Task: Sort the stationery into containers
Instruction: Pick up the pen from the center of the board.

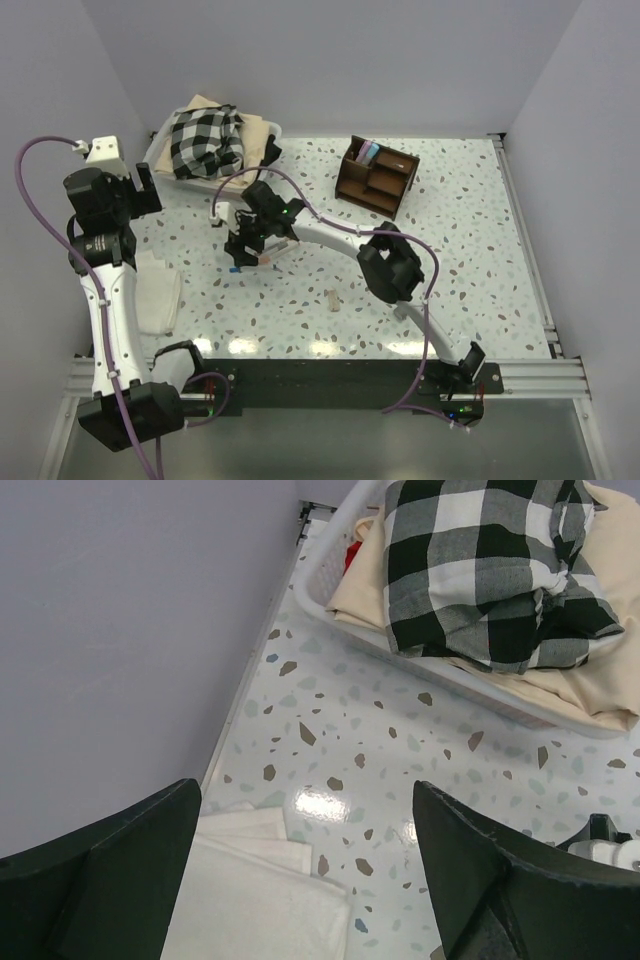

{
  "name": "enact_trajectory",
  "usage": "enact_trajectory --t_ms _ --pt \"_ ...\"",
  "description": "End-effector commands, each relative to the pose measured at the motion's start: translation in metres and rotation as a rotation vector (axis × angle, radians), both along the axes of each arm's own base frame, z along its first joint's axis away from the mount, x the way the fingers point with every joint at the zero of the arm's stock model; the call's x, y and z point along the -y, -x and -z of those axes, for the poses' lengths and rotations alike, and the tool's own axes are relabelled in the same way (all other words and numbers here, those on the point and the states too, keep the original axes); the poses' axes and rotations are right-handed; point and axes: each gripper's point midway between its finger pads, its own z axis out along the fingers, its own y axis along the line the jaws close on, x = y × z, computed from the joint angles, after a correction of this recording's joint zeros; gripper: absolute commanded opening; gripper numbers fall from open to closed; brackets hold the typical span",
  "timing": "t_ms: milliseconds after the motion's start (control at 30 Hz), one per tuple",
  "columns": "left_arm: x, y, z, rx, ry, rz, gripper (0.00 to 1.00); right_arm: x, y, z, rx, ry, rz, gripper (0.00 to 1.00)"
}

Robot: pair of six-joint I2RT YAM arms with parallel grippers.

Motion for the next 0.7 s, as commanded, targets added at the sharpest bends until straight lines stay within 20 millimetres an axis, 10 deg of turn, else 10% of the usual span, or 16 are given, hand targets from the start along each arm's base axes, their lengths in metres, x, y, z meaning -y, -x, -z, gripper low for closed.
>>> enact_trajectory --t_ms 0,667 --pt "-0.004 0.000 -0.017 0.030 -0.049 -0.005 0.92 -0.018 0.011 -0.004 -0.006 -0.071 -0.046 0.75" --pt "-0.004 -0.011 -0.013 0.028 -0.038 0.012 0.91 -0.009 0.028 0.046 0.161 0.061 -0.123 0.56"
